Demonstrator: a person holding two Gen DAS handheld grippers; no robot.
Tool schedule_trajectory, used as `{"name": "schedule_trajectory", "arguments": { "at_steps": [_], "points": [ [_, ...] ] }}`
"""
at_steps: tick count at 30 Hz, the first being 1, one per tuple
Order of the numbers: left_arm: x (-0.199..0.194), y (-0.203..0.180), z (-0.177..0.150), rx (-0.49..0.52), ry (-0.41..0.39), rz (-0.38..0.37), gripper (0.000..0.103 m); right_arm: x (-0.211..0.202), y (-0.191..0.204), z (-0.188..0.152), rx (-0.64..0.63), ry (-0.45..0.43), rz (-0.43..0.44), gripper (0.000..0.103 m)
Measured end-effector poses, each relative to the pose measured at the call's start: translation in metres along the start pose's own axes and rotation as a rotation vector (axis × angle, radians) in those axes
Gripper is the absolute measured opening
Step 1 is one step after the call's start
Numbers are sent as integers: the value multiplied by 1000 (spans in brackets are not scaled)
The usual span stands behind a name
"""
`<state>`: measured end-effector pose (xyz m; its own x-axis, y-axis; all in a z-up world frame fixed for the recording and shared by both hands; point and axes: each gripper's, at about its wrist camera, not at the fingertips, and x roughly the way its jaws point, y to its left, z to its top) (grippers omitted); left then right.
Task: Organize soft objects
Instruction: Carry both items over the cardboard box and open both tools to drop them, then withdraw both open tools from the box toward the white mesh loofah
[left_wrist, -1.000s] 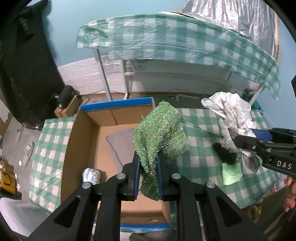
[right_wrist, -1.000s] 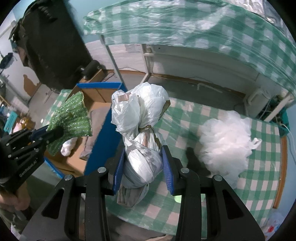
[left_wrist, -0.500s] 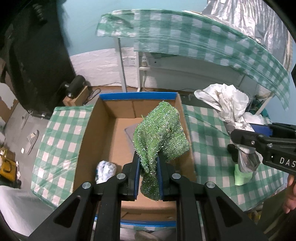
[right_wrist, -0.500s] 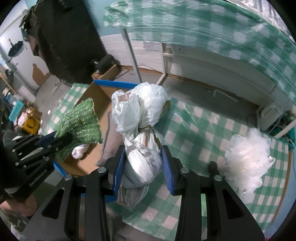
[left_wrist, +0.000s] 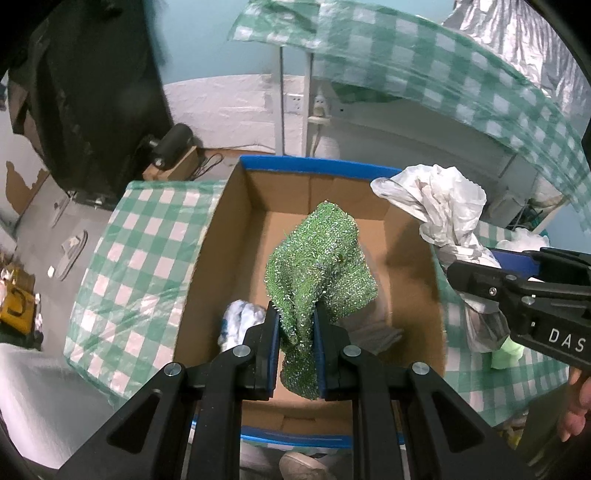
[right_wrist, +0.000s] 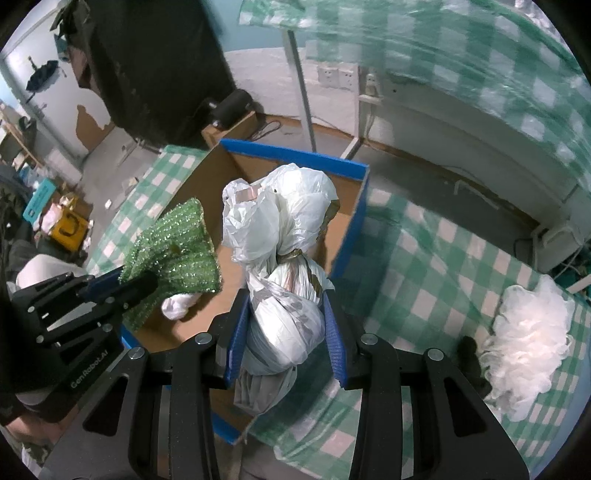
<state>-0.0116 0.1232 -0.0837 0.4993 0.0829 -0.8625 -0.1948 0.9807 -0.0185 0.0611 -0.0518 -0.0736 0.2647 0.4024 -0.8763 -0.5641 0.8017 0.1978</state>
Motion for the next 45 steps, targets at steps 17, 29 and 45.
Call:
{"name": "schedule_trajectory", "arguments": {
  "at_steps": [17, 29, 45],
  "points": [
    [17, 24, -7, -51, 53, 20, 28, 30, 25, 1, -38, 84, 11, 40],
    [14, 27, -5, -66, 41, 41, 51, 23, 24, 0, -42, 75, -11, 66],
    [9, -4, 1, -8, 30, 23, 51, -1, -13, -6, 36, 25, -50, 71]
  ]
}}
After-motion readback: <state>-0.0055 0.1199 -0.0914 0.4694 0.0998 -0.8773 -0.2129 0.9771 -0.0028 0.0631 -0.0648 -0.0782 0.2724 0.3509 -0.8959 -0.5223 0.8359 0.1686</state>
